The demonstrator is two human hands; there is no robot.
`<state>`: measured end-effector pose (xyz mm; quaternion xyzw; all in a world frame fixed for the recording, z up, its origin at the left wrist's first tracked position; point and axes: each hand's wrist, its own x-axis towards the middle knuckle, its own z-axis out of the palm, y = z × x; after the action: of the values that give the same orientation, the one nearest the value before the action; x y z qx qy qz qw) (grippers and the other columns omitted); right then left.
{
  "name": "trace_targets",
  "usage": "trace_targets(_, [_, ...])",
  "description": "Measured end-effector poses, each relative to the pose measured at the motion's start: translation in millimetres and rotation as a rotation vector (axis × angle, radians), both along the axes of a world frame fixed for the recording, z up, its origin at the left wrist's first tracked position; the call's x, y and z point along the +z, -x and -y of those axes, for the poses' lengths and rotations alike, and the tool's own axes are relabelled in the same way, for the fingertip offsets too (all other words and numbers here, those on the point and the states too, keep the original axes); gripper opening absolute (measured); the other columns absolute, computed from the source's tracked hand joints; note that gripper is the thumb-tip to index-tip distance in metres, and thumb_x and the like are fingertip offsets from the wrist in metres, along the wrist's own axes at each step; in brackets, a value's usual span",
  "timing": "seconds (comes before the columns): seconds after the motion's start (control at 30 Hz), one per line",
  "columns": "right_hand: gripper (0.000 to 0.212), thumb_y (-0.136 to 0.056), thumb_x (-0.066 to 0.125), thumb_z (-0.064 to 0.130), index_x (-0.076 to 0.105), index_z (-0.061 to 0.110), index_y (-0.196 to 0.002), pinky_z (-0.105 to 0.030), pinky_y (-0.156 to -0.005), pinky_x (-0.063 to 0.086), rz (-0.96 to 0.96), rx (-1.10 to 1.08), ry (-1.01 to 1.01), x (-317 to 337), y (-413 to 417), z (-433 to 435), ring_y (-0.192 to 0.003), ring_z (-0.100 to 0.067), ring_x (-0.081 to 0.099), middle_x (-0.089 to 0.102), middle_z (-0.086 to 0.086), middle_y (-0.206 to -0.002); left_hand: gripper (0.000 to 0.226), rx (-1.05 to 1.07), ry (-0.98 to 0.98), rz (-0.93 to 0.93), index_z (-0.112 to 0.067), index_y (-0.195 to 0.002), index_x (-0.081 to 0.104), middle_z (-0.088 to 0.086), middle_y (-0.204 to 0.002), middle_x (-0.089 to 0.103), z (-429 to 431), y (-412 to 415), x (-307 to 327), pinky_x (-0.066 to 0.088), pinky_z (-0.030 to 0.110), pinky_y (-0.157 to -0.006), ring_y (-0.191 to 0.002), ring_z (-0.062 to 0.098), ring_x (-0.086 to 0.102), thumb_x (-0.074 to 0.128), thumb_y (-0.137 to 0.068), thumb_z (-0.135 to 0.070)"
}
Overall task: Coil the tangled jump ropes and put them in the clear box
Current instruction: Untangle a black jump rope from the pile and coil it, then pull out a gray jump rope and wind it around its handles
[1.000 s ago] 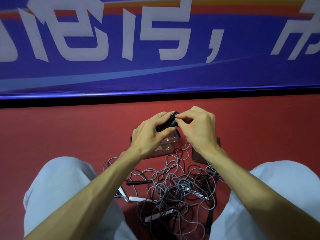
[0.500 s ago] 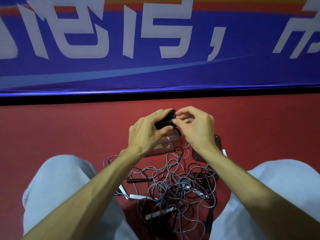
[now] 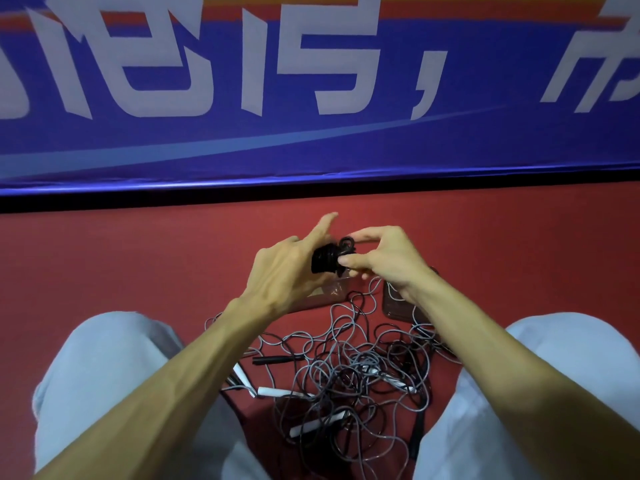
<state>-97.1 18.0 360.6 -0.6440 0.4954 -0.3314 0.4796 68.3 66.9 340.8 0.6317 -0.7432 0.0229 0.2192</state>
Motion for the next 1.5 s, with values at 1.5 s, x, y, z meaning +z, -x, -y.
trace_targets(1.5, [0.027,-0.086,0.055,0.006,0.061,0.02,-0.064,-0.027,-0.05,0.054,-0.479,0.485,-0.256,-278,-236,53,-0.057,-0.019,0.064,0.069,-0.009,-0.072,0.028,0.82,-0.788,-1.014,-0.005,-0.094,0.071,0.01,-0.079,0.067,-37,-220,-278,0.051,0.028,-0.061,-0.068,0.023,0.063,0.073,-0.085,-0.031])
